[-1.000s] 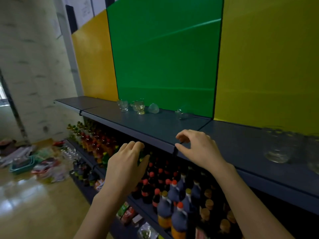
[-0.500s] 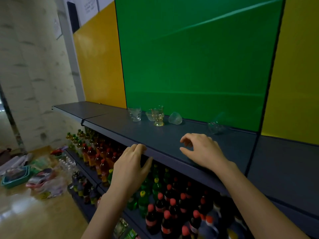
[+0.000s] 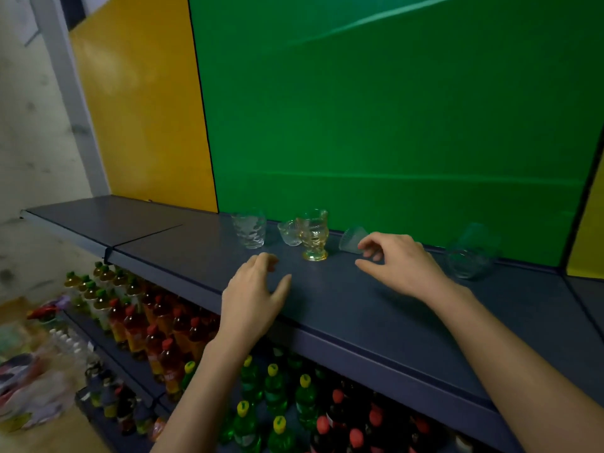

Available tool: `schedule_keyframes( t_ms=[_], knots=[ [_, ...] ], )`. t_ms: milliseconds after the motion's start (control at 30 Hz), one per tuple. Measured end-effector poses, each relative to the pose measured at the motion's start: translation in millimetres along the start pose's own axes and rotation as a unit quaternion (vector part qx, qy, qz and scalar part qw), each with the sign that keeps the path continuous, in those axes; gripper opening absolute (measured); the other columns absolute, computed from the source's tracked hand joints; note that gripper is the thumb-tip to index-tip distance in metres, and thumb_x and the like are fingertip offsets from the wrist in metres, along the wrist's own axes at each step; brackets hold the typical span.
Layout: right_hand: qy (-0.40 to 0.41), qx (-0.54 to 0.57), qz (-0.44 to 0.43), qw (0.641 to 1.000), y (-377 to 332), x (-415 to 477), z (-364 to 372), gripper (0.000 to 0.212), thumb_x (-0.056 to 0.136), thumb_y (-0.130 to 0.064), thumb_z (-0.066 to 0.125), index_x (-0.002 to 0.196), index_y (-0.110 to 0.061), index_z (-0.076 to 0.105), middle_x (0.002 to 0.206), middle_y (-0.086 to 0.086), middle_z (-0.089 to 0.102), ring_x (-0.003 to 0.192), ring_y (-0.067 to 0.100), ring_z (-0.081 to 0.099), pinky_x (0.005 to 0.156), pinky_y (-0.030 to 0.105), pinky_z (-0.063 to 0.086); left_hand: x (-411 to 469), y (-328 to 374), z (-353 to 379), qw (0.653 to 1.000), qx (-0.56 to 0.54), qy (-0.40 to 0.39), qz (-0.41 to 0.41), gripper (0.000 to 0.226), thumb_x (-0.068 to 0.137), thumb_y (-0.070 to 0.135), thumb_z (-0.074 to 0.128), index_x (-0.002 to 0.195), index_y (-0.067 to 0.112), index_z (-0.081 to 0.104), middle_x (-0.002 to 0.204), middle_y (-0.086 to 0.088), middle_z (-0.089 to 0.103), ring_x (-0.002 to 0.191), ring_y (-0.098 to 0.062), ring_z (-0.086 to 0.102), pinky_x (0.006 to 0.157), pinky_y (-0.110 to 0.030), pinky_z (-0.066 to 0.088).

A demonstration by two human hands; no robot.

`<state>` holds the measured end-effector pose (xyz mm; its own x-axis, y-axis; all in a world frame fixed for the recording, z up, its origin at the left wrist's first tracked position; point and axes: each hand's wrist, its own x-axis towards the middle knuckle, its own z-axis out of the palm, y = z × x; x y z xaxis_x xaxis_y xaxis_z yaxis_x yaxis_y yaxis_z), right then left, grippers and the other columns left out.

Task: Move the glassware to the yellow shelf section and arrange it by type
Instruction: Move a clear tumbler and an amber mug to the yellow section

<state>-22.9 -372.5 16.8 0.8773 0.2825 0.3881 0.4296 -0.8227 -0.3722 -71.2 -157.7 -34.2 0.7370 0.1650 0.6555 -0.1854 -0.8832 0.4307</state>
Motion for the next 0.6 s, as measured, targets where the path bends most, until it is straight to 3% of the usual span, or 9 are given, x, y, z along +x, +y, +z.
schedule_keyframes(
  t_ms=[133, 367, 467, 600],
  knots=[
    [0.027, 0.031, 0.035, 0.999, -17.4, 38.8, 24.3, 0.043, 0.081, -0.037, 0.063, 0.118, -0.016, 0.056, 0.105, -0.003, 0.063, 0.1, 0.02, 0.06, 0.093, 0.04, 0.047, 39.5, -37.5, 9.1, 0.999, -0.026, 0.015, 0.02, 0.027, 0.084, 0.035, 0.057, 0.103, 0.017, 0.055, 0.104, 0.0, 0.062, 0.095, -0.02, 0.059, 0.077, -0.039, 0.051],
    [0.06, 0.102, 0.161, 0.98, -53.4, 108.6, 70.3, 0.088, 0.074, -0.046, 0.069, 0.141, -0.006, 0.027, 0.145, 0.011, 0.041, 0.129, 0.028, 0.044, 0.106, 0.041, 0.037, 101.3, -103.7, 17.4, 0.996, -0.044, 0.041, 0.059, 0.031, 0.082, 0.029, 0.061, 0.109, 0.015, 0.054, 0.109, -0.001, 0.06, 0.103, -0.019, 0.054, 0.073, -0.024, 0.038],
    [0.073, 0.145, 0.205, 0.965, -62.0, 130.2, 87.1, 0.096, 0.071, -0.041, 0.074, 0.142, -0.004, 0.022, 0.147, 0.012, 0.039, 0.133, 0.029, 0.04, 0.106, 0.037, 0.033, 122.9, -132.0, 16.8, 0.995, -0.048, 0.039, 0.073, 0.037, 0.081, 0.03, 0.062, 0.114, 0.014, 0.052, 0.112, -0.004, 0.057, 0.106, -0.021, 0.051, 0.073, -0.026, 0.038],
    [0.129, 0.216, 0.257, 0.933, -65.9, 143.9, 105.1, 0.091, 0.065, -0.029, 0.082, 0.136, -0.008, 0.029, 0.135, 0.012, 0.05, 0.122, 0.028, 0.049, 0.101, 0.037, 0.038, 143.7, -163.2, 18.0, 0.995, -0.066, 0.029, 0.076, 0.055, 0.081, 0.038, 0.061, 0.127, 0.013, 0.043, 0.125, -0.006, 0.051, 0.118, -0.022, 0.045, 0.086, -0.035, 0.044]
  ],
)
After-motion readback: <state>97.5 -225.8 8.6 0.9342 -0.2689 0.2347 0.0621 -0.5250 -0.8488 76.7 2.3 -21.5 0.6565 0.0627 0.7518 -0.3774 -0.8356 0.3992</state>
